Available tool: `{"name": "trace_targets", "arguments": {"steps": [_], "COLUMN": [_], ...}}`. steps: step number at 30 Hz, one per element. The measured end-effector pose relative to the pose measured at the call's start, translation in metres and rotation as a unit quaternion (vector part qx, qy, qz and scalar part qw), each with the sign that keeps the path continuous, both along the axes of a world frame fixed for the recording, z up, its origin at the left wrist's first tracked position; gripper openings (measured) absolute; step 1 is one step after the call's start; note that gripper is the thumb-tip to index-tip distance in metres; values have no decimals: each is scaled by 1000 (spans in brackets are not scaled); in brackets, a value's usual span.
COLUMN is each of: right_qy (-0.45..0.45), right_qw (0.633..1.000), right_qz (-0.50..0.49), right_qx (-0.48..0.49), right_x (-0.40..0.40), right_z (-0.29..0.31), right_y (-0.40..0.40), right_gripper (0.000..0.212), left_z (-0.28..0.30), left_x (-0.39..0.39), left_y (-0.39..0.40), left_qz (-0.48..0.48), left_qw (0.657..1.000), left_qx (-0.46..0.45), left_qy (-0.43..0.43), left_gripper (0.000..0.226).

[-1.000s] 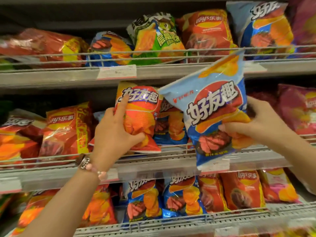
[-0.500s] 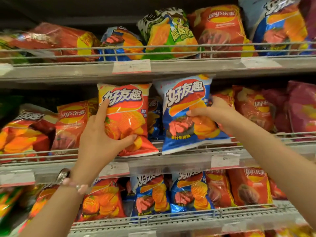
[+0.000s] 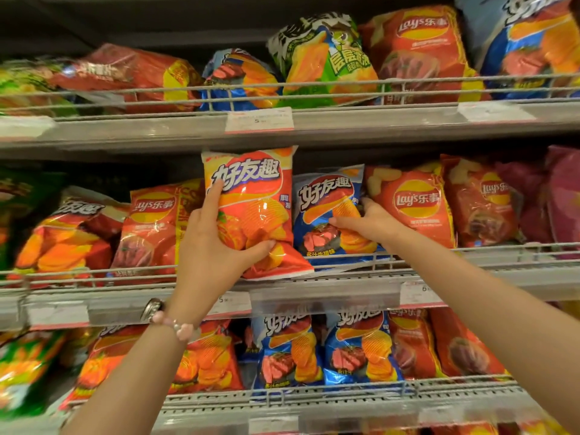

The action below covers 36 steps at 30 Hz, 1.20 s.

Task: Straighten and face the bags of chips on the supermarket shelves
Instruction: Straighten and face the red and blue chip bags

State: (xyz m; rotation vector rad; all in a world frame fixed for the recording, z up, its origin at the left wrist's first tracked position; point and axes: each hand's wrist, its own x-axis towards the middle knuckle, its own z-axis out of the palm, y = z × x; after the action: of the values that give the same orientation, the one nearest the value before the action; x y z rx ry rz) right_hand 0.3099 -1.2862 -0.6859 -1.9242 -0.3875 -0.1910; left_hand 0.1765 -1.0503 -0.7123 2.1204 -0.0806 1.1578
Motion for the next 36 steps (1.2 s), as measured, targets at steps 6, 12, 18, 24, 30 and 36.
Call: {"name": "trace_targets", "arguments": {"steps": [6,12,18,24,30,36], "right_qy": [-243,-135,-113,-102,-100,-93], "right_qw": [963,970,969,958,958,955], "right_qz": [-109,166,163,154,150,152], "right_qx": [37,116,146,219,222,236], "right_x": [-36,-76,-66,-57,-54,-53], "right_z": [-8,-1,-7,-8,-7,-6], "right_y": [19,64,76,82,84,89], "right_gripper": [76,127,124,109,113,120], "left_z": [-1,-7,-10,-8,-9,-7], "left_x": [-1,-3,-9,-13,13,32], "left_y": [-4,-15,-2,64,104,112], "left_qz": [-21,-32,-79,14,252,270], "left_qw": [1000,998,997,999,956,942], "left_qx": [-9,-22,15,26,37,-2], "left_qy": [-7,-42,-5,-29,147,201], "left_gripper": [114,116,115,99,114,122]}}
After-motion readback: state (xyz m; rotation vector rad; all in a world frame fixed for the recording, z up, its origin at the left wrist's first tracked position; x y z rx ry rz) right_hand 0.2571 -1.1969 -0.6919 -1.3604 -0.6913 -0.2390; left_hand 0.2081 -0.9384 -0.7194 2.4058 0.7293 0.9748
